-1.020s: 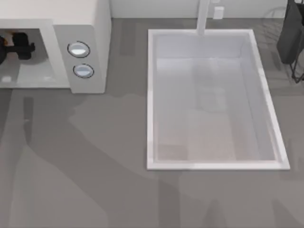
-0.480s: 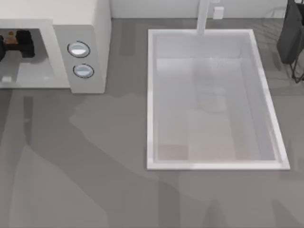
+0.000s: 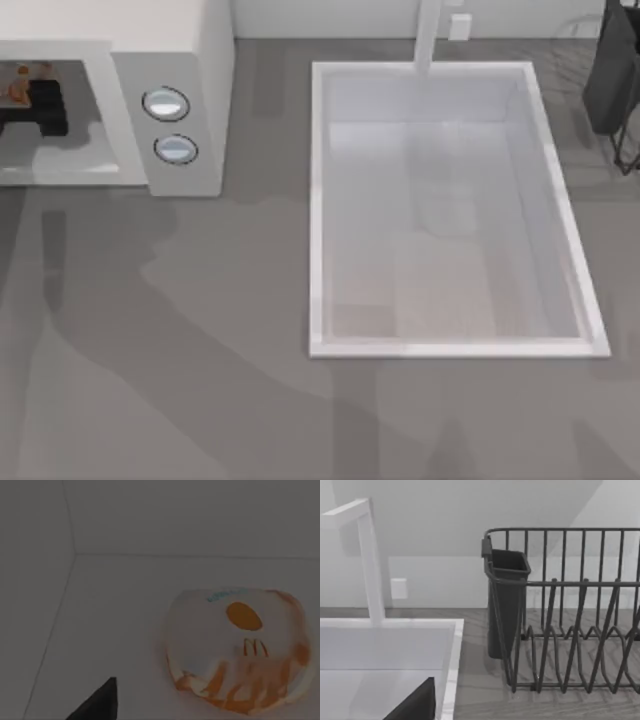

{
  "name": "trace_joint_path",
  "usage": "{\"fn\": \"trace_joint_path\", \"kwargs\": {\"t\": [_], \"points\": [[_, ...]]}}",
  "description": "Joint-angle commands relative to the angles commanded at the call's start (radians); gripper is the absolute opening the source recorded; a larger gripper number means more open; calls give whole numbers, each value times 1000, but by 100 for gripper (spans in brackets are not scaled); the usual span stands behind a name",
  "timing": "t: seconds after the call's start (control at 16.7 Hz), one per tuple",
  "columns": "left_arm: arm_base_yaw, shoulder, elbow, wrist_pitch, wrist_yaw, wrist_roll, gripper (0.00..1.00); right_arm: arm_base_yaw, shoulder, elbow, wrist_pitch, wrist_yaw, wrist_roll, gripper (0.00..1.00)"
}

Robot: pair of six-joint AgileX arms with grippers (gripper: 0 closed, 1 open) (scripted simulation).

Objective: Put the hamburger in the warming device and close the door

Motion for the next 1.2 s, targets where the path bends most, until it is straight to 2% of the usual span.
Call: {"fn": "trace_joint_path", "kwargs": {"t": [0.48,0.66,0.84,1.2], "points": [[81,-282,-570,230,77,33,100,0,0,0,0,0,0,100],[107,-365,-722,307,101,45,100,0,0,0,0,0,0,100],[120,-398,-779,342,112,50,100,0,0,0,0,0,0,100],[115,-408,-771,325,110,48,100,0,0,0,0,0,0,100]]}}
